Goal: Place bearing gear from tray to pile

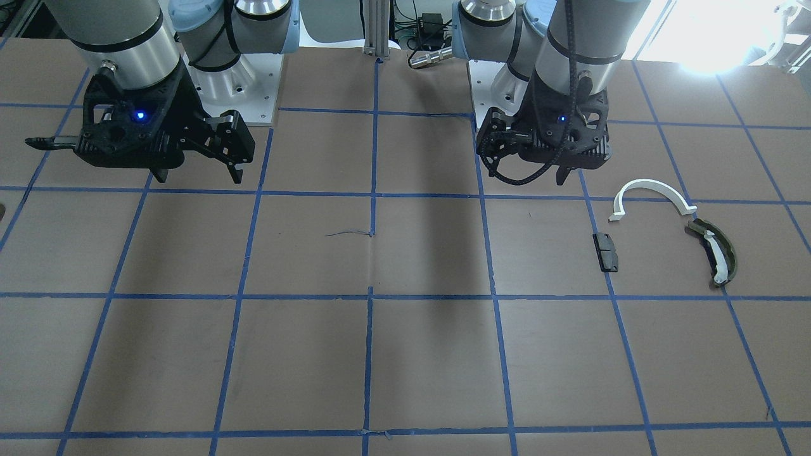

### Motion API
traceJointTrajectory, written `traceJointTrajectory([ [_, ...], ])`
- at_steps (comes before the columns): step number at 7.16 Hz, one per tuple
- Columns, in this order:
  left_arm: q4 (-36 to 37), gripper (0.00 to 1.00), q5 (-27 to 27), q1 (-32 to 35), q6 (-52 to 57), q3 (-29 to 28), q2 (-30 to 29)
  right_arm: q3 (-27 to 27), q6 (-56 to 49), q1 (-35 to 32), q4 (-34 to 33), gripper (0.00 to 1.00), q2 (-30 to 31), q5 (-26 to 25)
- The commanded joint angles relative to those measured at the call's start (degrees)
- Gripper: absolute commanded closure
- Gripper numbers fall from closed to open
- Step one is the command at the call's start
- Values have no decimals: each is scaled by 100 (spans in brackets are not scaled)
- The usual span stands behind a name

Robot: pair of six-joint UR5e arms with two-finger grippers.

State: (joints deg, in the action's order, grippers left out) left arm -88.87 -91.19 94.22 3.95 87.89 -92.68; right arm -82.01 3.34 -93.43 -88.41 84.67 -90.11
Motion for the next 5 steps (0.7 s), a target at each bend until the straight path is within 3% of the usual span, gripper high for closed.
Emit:
traceJointTrajectory([
  [1, 10, 0, 4, 0, 0, 0, -4, 0, 9, -8, -9, 0, 6, -24],
  [5, 10, 0, 4, -9, 0, 8, -4, 70, -17, 132, -18, 0, 6, -15],
])
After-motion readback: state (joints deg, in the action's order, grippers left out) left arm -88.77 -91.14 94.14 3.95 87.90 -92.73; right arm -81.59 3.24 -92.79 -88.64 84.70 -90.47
